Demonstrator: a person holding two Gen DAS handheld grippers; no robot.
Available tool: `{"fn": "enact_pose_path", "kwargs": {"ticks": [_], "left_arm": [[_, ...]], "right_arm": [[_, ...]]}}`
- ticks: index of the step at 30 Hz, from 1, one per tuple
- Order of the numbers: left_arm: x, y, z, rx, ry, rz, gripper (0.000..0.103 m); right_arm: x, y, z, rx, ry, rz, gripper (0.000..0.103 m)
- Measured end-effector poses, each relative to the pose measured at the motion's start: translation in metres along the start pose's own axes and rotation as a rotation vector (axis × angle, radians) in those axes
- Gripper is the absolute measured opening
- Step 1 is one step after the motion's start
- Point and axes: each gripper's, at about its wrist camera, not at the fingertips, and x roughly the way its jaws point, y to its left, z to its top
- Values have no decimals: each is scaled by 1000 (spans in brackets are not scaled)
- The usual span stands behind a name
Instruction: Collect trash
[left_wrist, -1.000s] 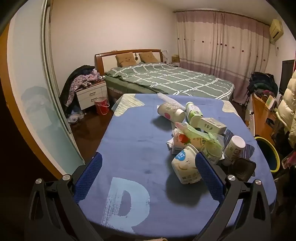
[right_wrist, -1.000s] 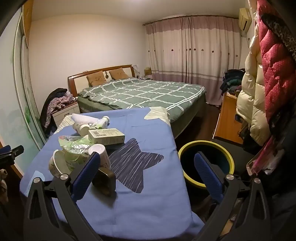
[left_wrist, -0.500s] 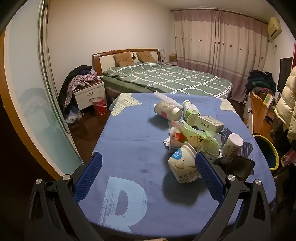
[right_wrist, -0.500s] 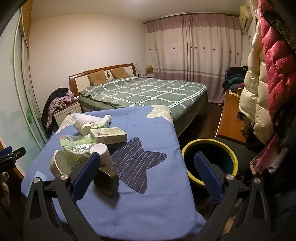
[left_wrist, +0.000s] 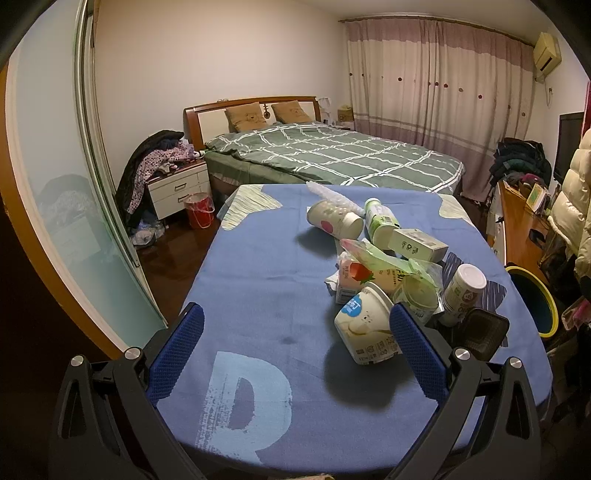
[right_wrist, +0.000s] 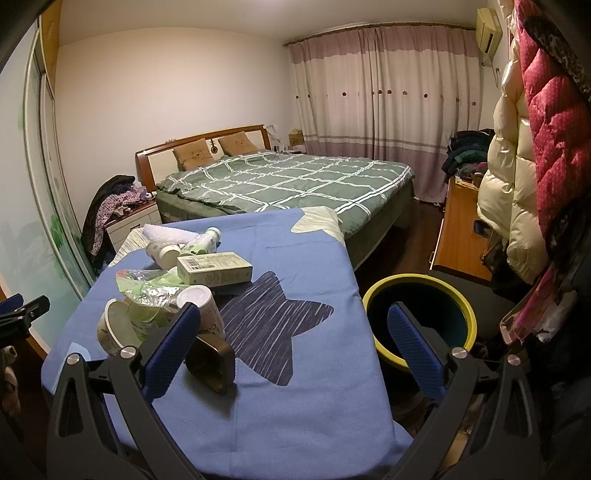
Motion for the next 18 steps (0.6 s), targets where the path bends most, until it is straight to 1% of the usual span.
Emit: {"fn": "enact_pose_path", "kwargs": {"ticks": [18], "left_arm": [[2, -3, -3, 3, 3, 0, 99]], "right_arm": [[3, 0, -1, 2, 4, 3, 97]]}}
